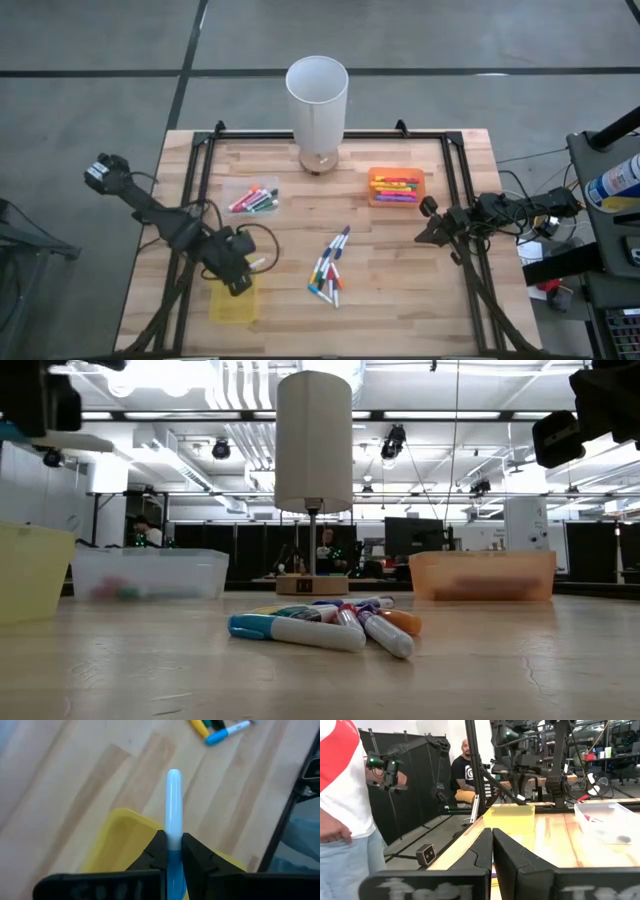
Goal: Pick & Place Markers
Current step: Put the top small light blue highlighter pen into the yellow bin
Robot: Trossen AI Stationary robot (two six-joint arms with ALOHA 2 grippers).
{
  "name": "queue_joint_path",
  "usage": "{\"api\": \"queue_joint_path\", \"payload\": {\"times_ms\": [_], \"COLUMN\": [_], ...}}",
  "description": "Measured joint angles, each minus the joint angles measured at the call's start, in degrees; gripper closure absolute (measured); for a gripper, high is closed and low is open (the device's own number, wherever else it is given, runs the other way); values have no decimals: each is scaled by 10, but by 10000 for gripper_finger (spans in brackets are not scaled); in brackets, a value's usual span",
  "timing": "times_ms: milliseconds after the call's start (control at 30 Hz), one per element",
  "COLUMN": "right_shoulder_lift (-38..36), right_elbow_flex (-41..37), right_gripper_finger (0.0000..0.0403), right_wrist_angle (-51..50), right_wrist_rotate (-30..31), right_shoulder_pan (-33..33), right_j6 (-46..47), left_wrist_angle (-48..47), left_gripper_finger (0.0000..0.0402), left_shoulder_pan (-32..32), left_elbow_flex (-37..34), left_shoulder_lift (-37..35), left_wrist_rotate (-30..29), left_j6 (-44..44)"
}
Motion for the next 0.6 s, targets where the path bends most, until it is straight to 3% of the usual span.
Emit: {"api": "queue_joint_path", "payload": {"times_ms": [400,600], "right_shoulder_lift": [0,0], "right_elbow_flex": [0,0], "right_gripper_finger": [394,394], "right_wrist_angle": [0,0], "right_wrist_rotate": [0,0], "right_shoulder_pan": [0,0], "right_j6": [0,0], "left_wrist_angle": [26,39], "left_gripper_finger": [371,370], "left_shoulder_pan": [-47,-58], "left_elbow_flex": [-12,-12], "left_shoulder_lift": [15,28], "left_wrist_rotate": [-26,5], "left_j6": [-86,-85]}}
